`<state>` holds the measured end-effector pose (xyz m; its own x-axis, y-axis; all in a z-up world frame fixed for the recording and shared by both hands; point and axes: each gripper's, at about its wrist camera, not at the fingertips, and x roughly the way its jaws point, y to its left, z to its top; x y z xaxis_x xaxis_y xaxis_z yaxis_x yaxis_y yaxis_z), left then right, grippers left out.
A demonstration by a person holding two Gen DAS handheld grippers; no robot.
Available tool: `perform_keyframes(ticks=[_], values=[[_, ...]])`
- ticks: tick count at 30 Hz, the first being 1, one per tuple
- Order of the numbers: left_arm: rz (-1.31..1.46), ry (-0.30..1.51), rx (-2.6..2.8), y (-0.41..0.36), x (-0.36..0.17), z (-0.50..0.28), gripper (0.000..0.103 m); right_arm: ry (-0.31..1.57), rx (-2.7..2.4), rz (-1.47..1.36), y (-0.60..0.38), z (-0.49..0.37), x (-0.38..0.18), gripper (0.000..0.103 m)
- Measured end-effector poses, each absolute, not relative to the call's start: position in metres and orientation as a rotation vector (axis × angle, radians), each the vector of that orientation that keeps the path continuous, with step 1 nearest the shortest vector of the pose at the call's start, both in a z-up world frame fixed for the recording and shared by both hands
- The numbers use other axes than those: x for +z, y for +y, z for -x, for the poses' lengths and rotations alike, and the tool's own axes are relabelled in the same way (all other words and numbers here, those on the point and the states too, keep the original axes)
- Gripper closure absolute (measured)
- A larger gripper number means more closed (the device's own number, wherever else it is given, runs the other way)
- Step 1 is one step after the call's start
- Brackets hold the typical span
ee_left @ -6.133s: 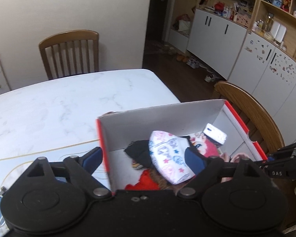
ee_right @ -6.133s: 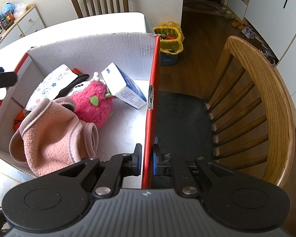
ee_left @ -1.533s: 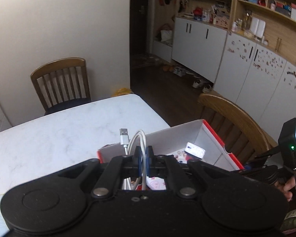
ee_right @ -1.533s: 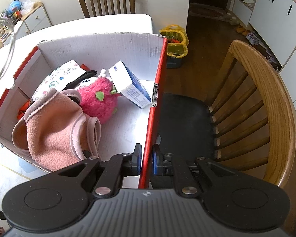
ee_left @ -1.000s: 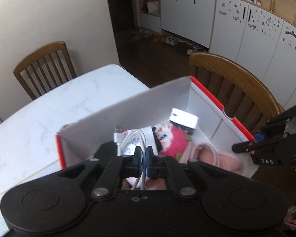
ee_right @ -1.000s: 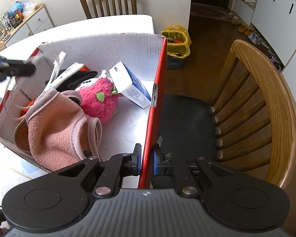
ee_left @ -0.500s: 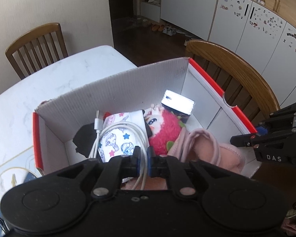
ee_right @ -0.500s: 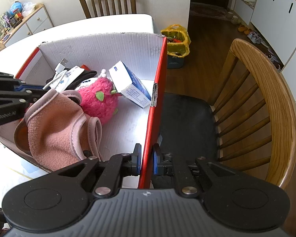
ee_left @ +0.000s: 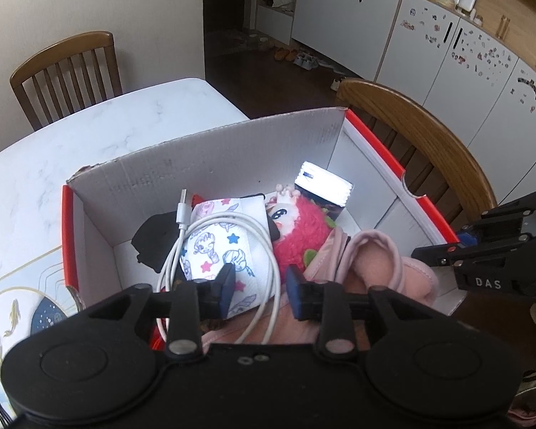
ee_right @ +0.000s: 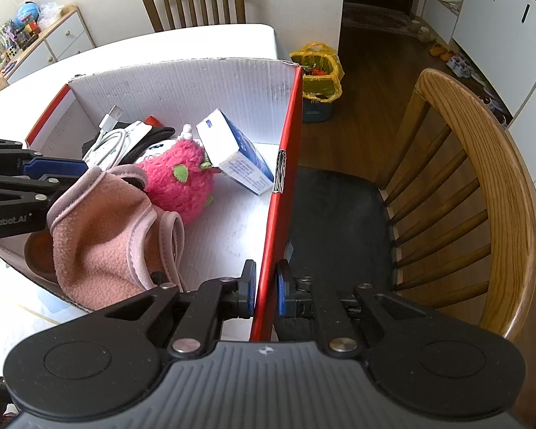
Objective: Organize objects
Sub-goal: 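Lower the white cable into the box and open the left gripper, then move the left gripper back to the black cable on the mat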
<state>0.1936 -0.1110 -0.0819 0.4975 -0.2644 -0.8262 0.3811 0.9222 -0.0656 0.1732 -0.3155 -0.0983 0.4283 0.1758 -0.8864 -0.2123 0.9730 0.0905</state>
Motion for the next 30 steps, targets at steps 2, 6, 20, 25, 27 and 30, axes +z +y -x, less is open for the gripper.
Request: perform_keyframes(ticks=[2, 6, 20, 25, 27, 30], values=[[-0.121, 0.969, -0.388, -0.108, -0.080, -0.192, 0.069, 1.103, 0.242, 0.035, -0.316, -0.173, -0.098, 0.092], [-0.094, 0.951, -0.381, -0.101, -0.073, -0.188, 0.058, 1.104, 0.241, 0.033, -0.316, -0.173, -0.098, 0.092], [-0.022, 0.841, -0.323, -0.066, -0.042, -0.168, 0.040, 1.105, 0.240, 0.033, -0.316, -0.172, -0.097, 0.092], [-0.017, 0.819, -0.239, -0.041, -0.038, -0.163, 0.039, 1.105, 0.238, 0.034, -0.316, -0.172, -0.097, 0.092], [-0.002, 0.812, -0.210, -0.027, -0.036, -0.160, 0.035, 1.106, 0.237, 0.035, -0.316, -0.171, -0.096, 0.092], [0.012, 0.798, -0.154, -0.005, -0.034, -0.154, 0.027, 1.106, 0.235, 0.040, -0.316, -0.170, -0.095, 0.092]])
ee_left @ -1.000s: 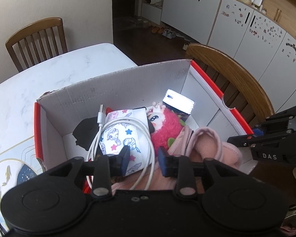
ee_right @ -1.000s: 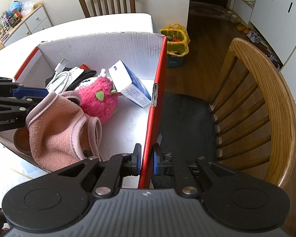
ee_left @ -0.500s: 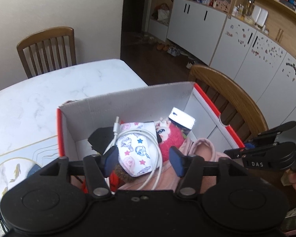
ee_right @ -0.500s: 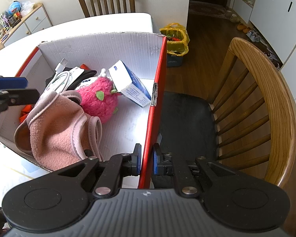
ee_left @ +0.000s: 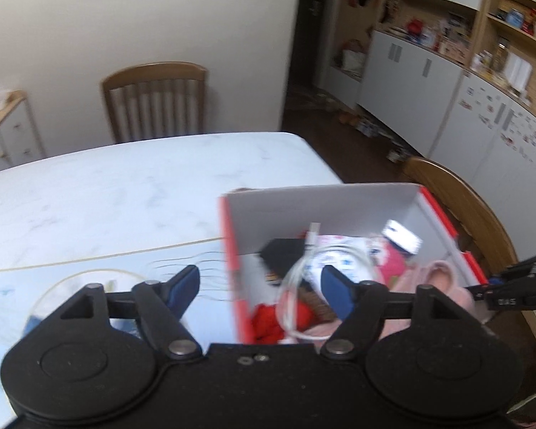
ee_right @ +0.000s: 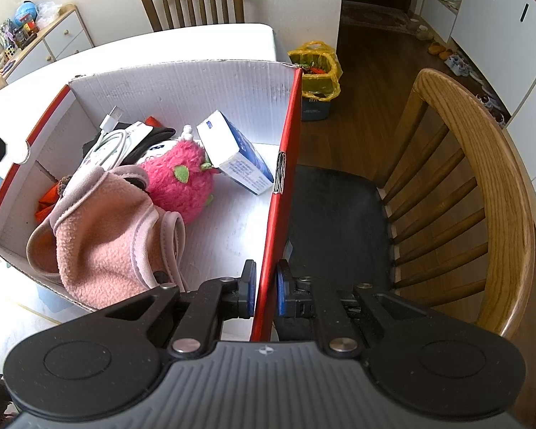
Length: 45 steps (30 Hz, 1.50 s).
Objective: Organize objects
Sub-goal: 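Move the left gripper back to the black cable on the mat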
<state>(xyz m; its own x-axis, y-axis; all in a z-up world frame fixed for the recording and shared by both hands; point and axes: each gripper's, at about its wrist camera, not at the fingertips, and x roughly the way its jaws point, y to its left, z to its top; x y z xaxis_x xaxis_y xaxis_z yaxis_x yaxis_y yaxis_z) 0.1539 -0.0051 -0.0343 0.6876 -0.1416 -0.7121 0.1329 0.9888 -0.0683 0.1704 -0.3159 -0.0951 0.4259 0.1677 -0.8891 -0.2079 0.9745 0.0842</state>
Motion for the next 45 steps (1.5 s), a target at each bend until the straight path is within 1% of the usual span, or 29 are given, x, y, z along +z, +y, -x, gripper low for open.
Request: perform_keyframes(ticks=[6, 11, 15, 30, 35, 37, 41, 45], values=[[0.048, 0.801, -0.025, 0.045, -0.037, -0.141, 0.020, 1.109, 0.227, 0.047, -0.316, -0.169, -0.093, 0.092], [0.091, 0.818, 0.108, 0.087, -0.043, -0.132, 0.017, 1.113, 0.216, 0.044, -0.315, -0.171, -0.091, 0.092], [0.133, 0.827, 0.176, 0.117, -0.049, -0.124, 0.002, 1.117, 0.208, 0.045, -0.313, -0.173, -0.089, 0.092], [0.147, 0.973, 0.315, 0.166, -0.121, -0.128, 0.002, 1.126, 0.174, 0.074, -0.304, -0.175, -0.090, 0.092], [0.187, 0.982, 0.357, 0.180, -0.133, -0.135, 0.004, 1.128, 0.166, 0.080, -0.302, -0.175, -0.090, 0.092], [0.200, 0.993, 0.363, 0.183, -0.137, -0.138, 0.009, 1.130, 0.164, 0.080, -0.302, -0.175, -0.090, 0.092], [0.189, 1.001, 0.359, 0.182, -0.143, -0.140, 0.015, 1.135, 0.161, 0.081, -0.301, -0.175, -0.091, 0.092], [0.184, 1.020, 0.360, 0.184, -0.147, -0.143, 0.029, 1.137, 0.157, 0.079, -0.301, -0.176, -0.092, 0.092]])
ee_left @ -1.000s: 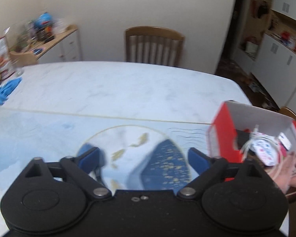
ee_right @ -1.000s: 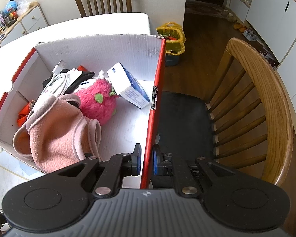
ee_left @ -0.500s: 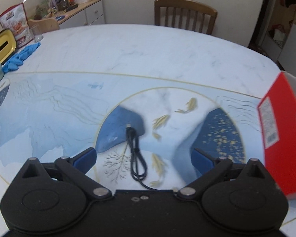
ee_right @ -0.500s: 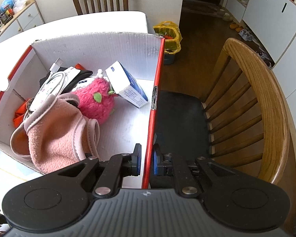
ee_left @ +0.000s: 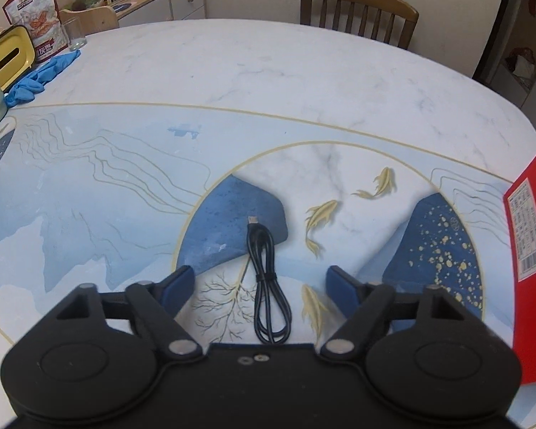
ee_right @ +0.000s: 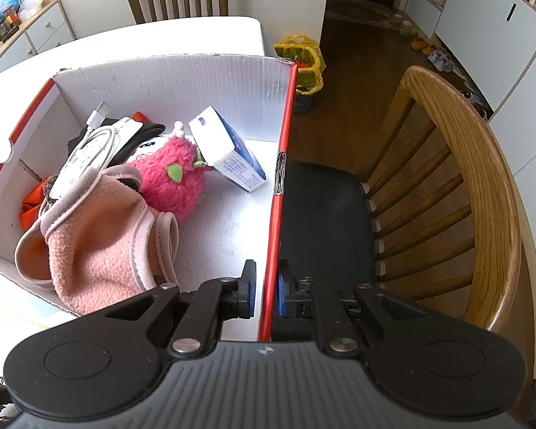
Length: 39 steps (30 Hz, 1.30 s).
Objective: Organize objects
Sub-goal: 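Move the left gripper back to the black cable on the mat, then close the left gripper on the black cable and lift it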
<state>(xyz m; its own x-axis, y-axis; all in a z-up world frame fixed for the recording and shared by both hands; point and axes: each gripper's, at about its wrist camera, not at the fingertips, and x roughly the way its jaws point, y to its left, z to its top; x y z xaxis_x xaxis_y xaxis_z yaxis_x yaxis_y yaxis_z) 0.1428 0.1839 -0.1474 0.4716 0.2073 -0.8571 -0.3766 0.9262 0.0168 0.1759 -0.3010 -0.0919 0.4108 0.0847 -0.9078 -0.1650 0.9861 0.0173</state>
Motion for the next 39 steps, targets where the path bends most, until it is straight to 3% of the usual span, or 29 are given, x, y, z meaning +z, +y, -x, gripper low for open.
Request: perform_keyframes(ticks=[5, 11, 14, 19, 39], values=[[0.183, 1.026, 0.369, 0.186, -0.150, -0.142, 0.036, 1.138, 0.156, 0.079, -0.300, -0.176, -0.092, 0.092], [0.195, 1.022, 0.352, 0.186, -0.148, -0.142, 0.052, 1.137, 0.156, 0.081, -0.300, -0.176, -0.092, 0.092], [0.188, 1.020, 0.353, 0.184, -0.147, -0.142, 0.063, 1.137, 0.156, 0.081, -0.300, -0.176, -0.092, 0.092], [0.187, 1.027, 0.353, 0.183, -0.145, -0.143, 0.091, 1.139, 0.161, 0.082, -0.301, -0.175, -0.092, 0.092], [0.186, 0.936, 0.301, 0.156, -0.096, -0.126, 0.094, 1.122, 0.191, 0.088, -0.304, -0.170, -0.092, 0.092]])
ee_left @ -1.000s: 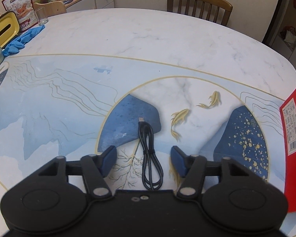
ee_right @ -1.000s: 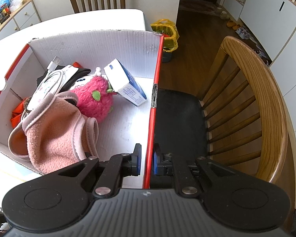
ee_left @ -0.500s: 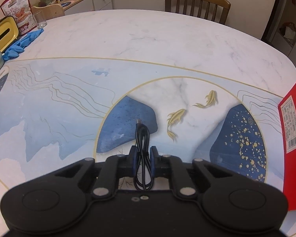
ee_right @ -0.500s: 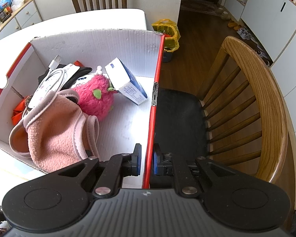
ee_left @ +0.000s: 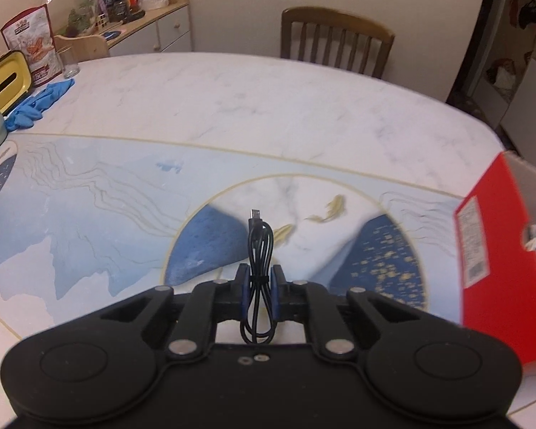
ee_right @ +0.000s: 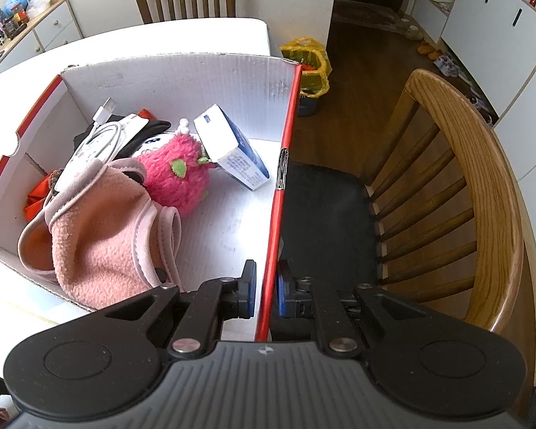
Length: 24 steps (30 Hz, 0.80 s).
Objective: Organize objects
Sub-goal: 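Close the left gripper on the black cable and lift it, then carry the black cable with the left gripper over the box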
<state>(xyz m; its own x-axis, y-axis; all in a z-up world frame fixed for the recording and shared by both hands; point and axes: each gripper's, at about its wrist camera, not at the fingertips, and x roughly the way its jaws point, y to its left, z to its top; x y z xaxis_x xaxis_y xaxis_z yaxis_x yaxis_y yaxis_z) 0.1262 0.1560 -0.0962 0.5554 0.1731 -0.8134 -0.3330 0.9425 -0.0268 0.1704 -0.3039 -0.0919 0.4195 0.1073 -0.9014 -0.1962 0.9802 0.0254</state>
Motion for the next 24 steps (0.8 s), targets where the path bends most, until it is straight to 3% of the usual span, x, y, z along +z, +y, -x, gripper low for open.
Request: perform_keyframes(ticks=[24], values=[[0.101, 0.729, -0.055, 0.063, 0.026, -0.148, 0.095, 1.116, 0.211, 0.074, -0.308, -0.171, -0.092, 0.092]])
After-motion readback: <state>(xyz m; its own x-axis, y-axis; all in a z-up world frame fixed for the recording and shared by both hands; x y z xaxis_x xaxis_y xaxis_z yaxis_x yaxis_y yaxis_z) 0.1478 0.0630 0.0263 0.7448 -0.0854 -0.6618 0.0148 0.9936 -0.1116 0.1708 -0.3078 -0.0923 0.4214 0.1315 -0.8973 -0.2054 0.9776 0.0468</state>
